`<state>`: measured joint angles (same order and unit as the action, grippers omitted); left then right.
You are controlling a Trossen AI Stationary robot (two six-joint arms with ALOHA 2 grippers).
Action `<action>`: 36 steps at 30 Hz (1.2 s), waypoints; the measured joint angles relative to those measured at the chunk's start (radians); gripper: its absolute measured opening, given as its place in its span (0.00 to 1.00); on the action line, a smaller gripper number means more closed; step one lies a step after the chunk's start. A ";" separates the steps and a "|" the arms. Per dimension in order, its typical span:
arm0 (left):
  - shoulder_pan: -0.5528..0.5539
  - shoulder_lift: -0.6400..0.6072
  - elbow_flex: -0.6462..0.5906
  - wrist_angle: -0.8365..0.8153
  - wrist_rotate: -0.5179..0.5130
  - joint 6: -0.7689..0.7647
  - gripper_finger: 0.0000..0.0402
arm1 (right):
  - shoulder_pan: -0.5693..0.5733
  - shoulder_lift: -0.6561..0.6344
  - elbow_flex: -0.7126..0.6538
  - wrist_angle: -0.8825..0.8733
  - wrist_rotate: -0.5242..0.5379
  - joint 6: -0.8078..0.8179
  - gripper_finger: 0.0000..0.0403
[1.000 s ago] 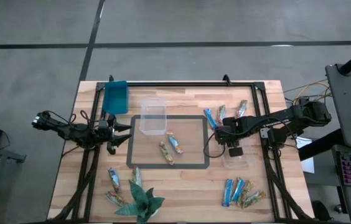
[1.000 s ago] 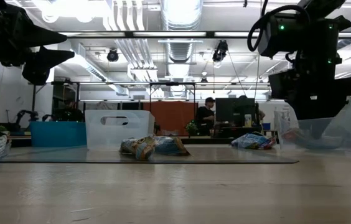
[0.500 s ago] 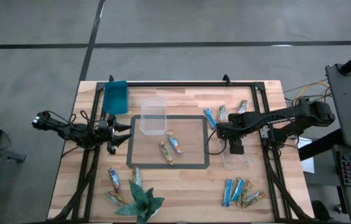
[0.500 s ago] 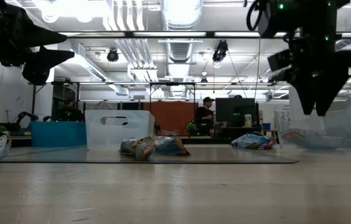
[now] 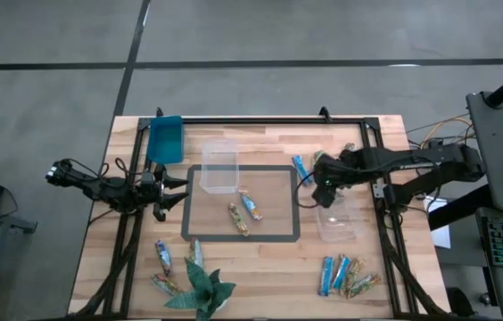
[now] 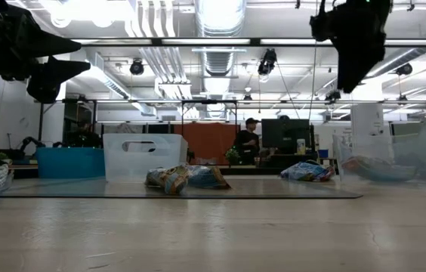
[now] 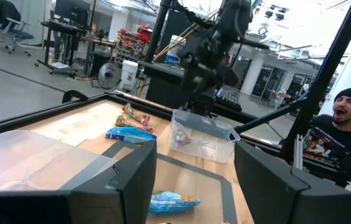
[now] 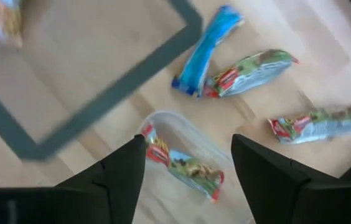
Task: Pick and place Granola Bars by type
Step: Put the red granola bar into the right transparent bin
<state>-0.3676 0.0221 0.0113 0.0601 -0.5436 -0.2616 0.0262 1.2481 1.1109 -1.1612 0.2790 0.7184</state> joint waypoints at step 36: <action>0.000 0.000 0.000 0.000 0.000 0.000 0.49 | -0.494 0.064 -0.188 0.389 -0.029 0.363 0.58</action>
<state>-0.3674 0.0221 0.0109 0.0603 -0.5438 -0.2619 -0.4683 1.3123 0.9228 -0.7718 0.2503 1.0810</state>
